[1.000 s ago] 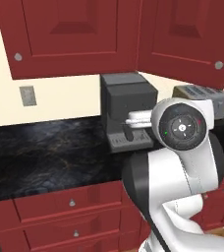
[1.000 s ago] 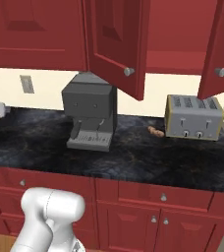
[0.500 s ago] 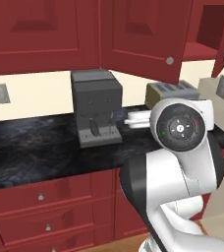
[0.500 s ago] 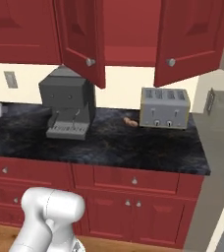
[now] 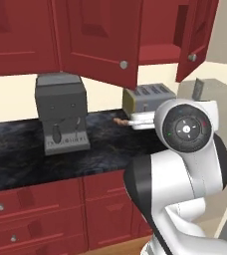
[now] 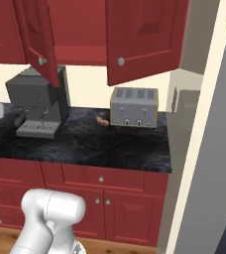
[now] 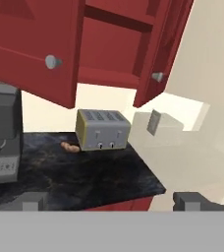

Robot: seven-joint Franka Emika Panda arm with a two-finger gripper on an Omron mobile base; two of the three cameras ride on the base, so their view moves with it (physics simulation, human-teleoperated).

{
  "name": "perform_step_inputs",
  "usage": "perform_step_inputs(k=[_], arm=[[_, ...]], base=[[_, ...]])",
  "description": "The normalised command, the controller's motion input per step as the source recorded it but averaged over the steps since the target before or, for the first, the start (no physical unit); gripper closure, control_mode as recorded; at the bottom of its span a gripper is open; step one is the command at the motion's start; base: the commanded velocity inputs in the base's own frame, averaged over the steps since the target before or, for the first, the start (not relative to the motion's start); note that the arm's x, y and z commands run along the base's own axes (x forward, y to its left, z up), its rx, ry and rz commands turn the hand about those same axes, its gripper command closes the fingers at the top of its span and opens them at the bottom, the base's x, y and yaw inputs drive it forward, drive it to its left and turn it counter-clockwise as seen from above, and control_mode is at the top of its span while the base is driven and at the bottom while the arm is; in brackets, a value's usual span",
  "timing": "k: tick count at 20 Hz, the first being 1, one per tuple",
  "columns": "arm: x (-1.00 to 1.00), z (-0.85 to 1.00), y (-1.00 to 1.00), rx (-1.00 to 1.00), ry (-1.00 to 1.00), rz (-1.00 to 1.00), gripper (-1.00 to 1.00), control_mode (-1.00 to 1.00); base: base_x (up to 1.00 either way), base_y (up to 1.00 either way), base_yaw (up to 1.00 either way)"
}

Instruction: Close all open cabinet doors.

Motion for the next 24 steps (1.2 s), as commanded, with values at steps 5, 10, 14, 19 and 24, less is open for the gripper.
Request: perform_step_inputs(k=[5,10,14,19,24], arm=[[0.0,0.0,0.0,0.0,0.0,0.0,-1.0,1.0],[0.0,0.0,0.0,0.0,0.0,0.0,-1.0,1.0],[0.0,0.0,0.0,0.0,0.0,0.0,-1.0,1.0],[0.0,0.0,0.0,0.0,0.0,0.0,-1.0,1.0],[0.0,0.0,0.0,0.0,0.0,0.0,-1.0,1.0]], base=[[0.16,-0.41,0.0],[0.42,-0.25,0.0],[0.41,-0.23,0.0],[0.51,-0.21,0.0],[0.5,-0.16,0.0]])
